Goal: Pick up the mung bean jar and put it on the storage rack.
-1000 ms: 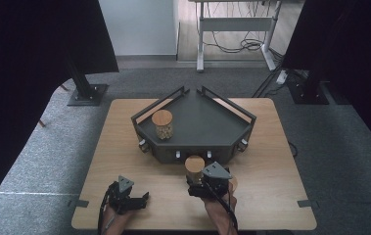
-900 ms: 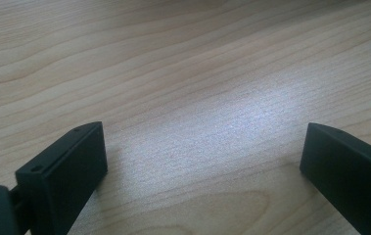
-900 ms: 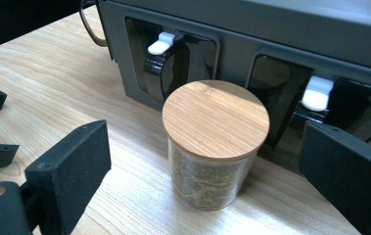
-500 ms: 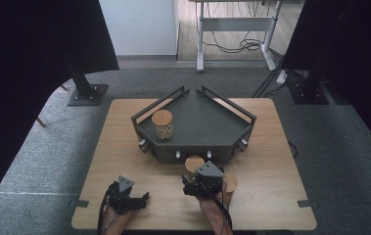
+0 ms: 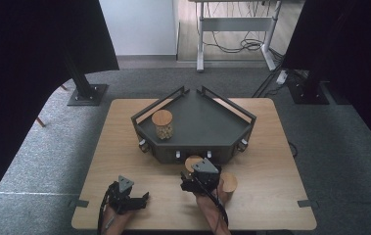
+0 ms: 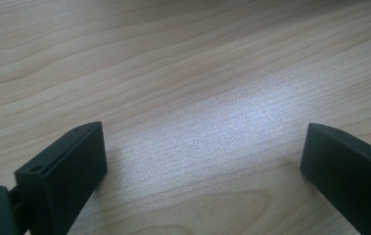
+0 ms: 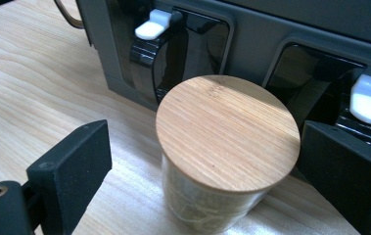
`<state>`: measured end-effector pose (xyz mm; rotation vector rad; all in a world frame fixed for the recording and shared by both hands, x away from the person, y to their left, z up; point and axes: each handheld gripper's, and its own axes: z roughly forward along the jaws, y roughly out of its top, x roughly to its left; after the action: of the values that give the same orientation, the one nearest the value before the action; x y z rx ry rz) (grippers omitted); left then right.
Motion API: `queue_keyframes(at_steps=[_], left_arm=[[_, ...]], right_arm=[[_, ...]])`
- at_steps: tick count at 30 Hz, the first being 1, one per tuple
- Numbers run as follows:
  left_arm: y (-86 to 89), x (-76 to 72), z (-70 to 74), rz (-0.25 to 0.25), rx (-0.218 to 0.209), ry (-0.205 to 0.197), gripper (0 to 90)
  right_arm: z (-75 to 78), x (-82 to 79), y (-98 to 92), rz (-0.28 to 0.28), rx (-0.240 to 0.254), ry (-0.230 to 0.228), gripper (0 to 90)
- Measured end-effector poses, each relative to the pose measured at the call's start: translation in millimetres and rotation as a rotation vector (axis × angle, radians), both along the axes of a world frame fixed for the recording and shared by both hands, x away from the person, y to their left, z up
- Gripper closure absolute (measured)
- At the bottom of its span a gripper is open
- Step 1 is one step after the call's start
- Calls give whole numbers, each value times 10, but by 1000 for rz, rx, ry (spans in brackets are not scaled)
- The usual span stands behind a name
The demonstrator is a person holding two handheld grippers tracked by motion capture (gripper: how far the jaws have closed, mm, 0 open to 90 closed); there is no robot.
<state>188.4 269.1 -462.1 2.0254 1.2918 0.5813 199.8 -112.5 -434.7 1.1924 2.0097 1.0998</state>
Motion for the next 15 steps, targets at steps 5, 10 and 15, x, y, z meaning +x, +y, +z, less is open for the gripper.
queue_keyframes(at_steps=[5, 10, 15], left_arm=[[1, 0, -1, 0, 0, 0, 30], [2, 1, 0, -1, 0, 0, 30], [3, 1, 0, -2, 0, 0, 30]], right_arm=[[-27, 58, 31, -10, -4, 8, 62], [-50, 98, 50, -15, -5, 8, 82], [-70, 96, 75, -26, -10, -2, 102]])
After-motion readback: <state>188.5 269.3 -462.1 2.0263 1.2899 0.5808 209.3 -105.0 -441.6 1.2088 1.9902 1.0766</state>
